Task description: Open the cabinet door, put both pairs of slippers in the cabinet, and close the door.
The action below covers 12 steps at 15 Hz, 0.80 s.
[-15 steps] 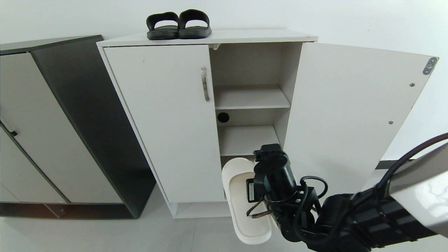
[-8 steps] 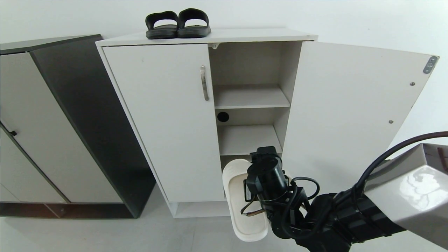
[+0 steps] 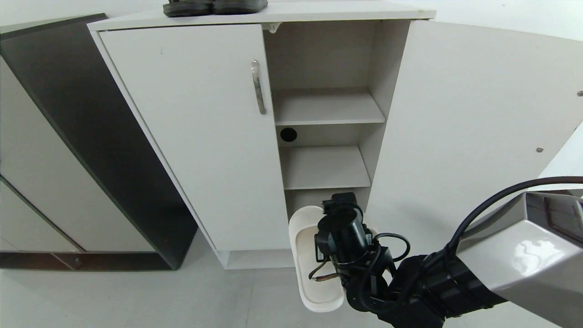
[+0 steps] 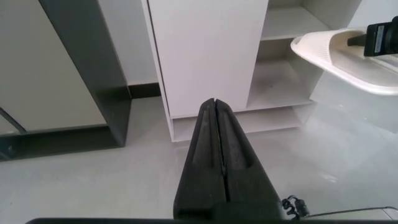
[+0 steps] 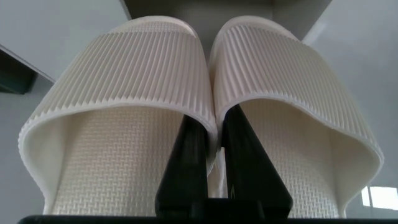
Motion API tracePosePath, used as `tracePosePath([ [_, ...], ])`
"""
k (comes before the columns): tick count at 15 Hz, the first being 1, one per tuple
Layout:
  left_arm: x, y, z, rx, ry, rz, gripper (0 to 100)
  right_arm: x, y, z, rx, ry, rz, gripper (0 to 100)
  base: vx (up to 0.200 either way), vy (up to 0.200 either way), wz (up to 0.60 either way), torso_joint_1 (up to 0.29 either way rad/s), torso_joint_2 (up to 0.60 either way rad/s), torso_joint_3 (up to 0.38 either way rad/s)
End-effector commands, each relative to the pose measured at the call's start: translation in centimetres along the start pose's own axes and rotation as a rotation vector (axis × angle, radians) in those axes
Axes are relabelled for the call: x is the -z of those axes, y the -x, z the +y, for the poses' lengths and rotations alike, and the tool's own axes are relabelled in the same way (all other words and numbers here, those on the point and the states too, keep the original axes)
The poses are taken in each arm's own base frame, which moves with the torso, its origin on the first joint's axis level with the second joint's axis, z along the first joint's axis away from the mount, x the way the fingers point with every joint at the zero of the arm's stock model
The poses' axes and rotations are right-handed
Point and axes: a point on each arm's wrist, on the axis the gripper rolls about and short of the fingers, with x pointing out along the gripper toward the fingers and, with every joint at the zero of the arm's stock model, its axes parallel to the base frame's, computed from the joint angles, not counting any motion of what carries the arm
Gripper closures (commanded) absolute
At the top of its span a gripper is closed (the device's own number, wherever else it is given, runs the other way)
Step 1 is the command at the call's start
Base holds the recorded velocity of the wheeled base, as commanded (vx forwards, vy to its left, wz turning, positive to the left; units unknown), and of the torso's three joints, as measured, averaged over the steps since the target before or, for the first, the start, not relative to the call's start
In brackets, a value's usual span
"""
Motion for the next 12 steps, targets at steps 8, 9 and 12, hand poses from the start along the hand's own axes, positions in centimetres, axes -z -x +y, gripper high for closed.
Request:
tracePosePath([
  [8, 0.0, 0.0, 0.0, 0.001, 0.0, 0.001, 100, -1.4, -0.5, 0.9, 0.038, -0.003, -0.139, 100, 0.0, 0.0, 0.0, 0.003, 0.0, -0.196],
  [9, 0.0, 0.0, 0.0, 0.001, 0.0, 0.001, 100, -1.0, -0.5, 0.7, 0.038, 0.031, -0.18, 100, 0.0, 0.0, 0.0, 0.002, 0.01, -0.198],
  [12, 0.0, 0.0, 0.0, 0.0, 0.001, 0.001, 100, -0.9, -1.0, 0.9, 0.066, 0.025, -0.311, 100, 0.0, 0.0, 0.0, 0.002, 0.0, -0.201],
])
